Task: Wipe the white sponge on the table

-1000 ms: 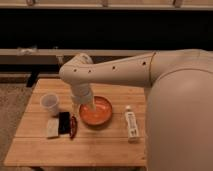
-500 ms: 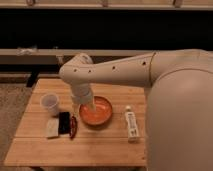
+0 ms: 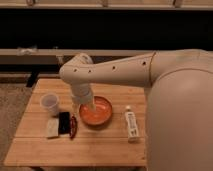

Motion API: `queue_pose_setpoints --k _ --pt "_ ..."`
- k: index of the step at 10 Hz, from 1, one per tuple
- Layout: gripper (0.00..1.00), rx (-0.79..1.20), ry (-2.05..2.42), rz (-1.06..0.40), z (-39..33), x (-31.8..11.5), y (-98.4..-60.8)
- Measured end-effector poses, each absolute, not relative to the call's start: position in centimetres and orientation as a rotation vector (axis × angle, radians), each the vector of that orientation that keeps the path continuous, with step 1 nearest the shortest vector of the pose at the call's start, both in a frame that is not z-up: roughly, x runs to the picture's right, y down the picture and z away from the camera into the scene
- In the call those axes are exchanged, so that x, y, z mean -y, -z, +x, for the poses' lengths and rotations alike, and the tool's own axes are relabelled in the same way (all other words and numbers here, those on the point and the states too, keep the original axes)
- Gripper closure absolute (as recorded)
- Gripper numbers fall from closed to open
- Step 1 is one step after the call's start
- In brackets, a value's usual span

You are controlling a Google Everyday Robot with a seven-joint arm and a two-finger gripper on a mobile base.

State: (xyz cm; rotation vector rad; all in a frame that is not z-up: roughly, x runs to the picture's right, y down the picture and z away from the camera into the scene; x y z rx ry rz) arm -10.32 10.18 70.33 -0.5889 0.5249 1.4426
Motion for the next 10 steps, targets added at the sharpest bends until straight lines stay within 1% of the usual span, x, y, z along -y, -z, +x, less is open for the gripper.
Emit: queue_pose_setpoints --k 4,6,10 --pt "0.35 -0.524 -1.442 -0.589 -10.4 -10.2 -70.3" --pt "0.35 -0.511 -1.43 -0.565 -10.8 -10.1 -70.1" --pt "0.35 -0.426 -1.371 -0.568 -19.6 -12.3 -68.1"
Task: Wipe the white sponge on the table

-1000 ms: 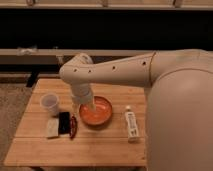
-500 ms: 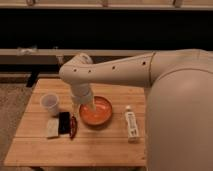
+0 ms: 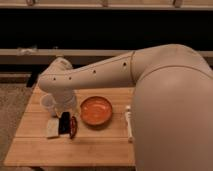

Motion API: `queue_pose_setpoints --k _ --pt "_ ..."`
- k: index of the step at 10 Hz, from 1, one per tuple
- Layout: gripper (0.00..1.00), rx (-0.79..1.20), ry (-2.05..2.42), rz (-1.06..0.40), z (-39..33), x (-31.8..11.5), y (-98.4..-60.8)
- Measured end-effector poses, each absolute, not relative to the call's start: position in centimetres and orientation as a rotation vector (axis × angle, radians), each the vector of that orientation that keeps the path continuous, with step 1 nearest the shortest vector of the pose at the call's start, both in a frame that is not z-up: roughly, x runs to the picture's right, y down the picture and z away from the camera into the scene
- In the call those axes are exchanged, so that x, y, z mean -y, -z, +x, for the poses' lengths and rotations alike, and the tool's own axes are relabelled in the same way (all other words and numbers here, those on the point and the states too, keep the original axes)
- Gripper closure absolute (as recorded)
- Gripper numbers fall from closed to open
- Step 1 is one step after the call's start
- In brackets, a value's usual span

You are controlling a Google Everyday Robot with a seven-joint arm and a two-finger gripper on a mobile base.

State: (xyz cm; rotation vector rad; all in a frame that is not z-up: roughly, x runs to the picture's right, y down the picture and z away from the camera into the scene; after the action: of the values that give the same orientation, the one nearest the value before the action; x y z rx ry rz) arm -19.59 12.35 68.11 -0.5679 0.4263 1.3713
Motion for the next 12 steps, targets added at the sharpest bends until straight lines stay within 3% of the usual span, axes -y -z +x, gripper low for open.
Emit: queue_pose_setpoints --k 5,12 --pt "0.35 -0.381 -1.282 -0.605 -27.2 -15.0 -69.2" --pt "0.35 -0.403 -1.177 -0.672 -32.1 -19.3 -76.7"
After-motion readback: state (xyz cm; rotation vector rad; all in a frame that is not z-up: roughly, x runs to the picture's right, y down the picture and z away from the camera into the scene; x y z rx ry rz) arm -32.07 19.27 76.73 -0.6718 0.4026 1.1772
